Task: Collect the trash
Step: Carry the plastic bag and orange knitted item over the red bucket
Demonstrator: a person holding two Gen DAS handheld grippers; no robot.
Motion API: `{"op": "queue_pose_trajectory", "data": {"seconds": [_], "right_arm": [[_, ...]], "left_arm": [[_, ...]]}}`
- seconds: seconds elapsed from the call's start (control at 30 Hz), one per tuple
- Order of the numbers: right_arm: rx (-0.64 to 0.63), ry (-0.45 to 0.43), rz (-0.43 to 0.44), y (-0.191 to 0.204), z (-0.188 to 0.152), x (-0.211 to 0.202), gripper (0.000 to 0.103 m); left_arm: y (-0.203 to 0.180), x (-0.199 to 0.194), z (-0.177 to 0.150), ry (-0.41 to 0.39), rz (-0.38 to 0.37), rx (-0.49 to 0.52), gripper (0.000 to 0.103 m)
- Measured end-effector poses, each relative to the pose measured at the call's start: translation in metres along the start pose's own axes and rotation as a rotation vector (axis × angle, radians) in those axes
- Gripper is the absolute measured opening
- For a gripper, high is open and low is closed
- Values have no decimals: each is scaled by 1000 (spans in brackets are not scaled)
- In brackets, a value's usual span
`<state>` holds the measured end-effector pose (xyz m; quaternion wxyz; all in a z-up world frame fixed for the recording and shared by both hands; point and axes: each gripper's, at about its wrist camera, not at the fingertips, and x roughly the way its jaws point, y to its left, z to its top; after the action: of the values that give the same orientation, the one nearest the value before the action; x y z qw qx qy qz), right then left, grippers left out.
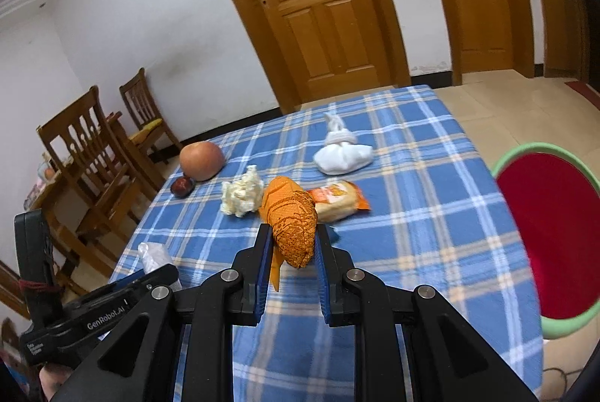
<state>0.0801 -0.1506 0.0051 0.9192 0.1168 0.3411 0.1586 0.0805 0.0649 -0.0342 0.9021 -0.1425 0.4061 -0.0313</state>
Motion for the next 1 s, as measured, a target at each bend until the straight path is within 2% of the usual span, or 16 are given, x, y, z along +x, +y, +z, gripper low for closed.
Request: {"op": "queue_pose_trajectory", "data": {"seconds": [0.53,1.0], "right_arm": [[87,-35,-61,-48,-13,-40,22],[194,-81,-112,-97,-20,-72,23]], "left_arm": [[-44,-4,-4,16,-65,72,46],[-100,5,-7,51,-133,167,46]]}}
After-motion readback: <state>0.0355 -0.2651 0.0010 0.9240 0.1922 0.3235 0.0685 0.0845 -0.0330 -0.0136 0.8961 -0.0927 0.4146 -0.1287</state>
